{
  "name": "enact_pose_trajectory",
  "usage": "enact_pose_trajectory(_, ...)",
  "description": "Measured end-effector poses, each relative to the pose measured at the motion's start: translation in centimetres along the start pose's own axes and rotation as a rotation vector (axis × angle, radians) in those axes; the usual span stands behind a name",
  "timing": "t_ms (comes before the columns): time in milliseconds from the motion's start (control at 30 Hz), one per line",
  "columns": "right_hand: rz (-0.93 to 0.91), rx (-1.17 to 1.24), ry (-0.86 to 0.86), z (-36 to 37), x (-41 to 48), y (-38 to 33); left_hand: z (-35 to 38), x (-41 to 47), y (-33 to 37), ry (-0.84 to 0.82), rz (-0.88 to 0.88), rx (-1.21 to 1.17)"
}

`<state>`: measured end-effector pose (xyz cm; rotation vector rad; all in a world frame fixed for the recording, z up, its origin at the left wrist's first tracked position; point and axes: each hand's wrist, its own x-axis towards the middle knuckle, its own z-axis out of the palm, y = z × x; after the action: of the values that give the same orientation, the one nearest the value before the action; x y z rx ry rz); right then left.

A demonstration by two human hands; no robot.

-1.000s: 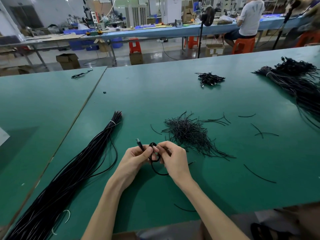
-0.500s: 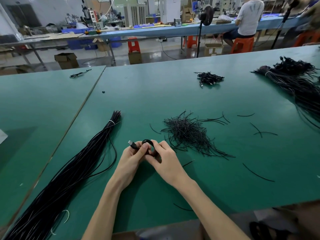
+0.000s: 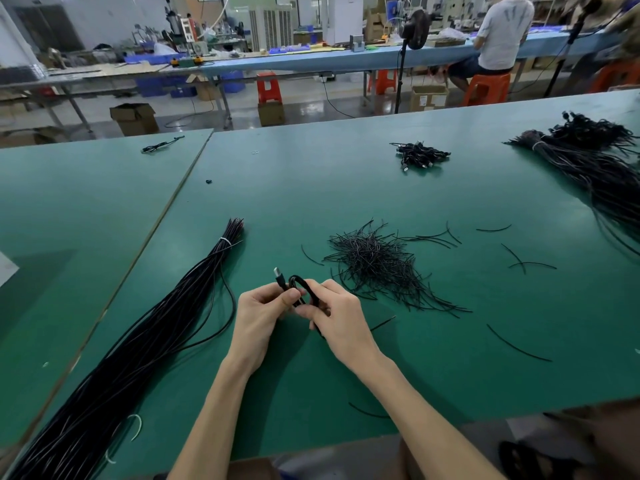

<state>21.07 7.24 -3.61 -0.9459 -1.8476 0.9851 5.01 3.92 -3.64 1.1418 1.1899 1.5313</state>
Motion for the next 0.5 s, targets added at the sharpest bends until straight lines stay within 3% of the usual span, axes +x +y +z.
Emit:
enact_pose_trajectory(300,0.015,0.049,0.028,-0.11,0.15,0.16,-0.22,0.06,0.12,-0.062,-0.034,-0.057)
enact_pose_trajectory(500,-0.016,-0.009,0.03,-0.08,0.04,-0.1,0.13,0.16,0.2,0.016,-0.079,-0.09)
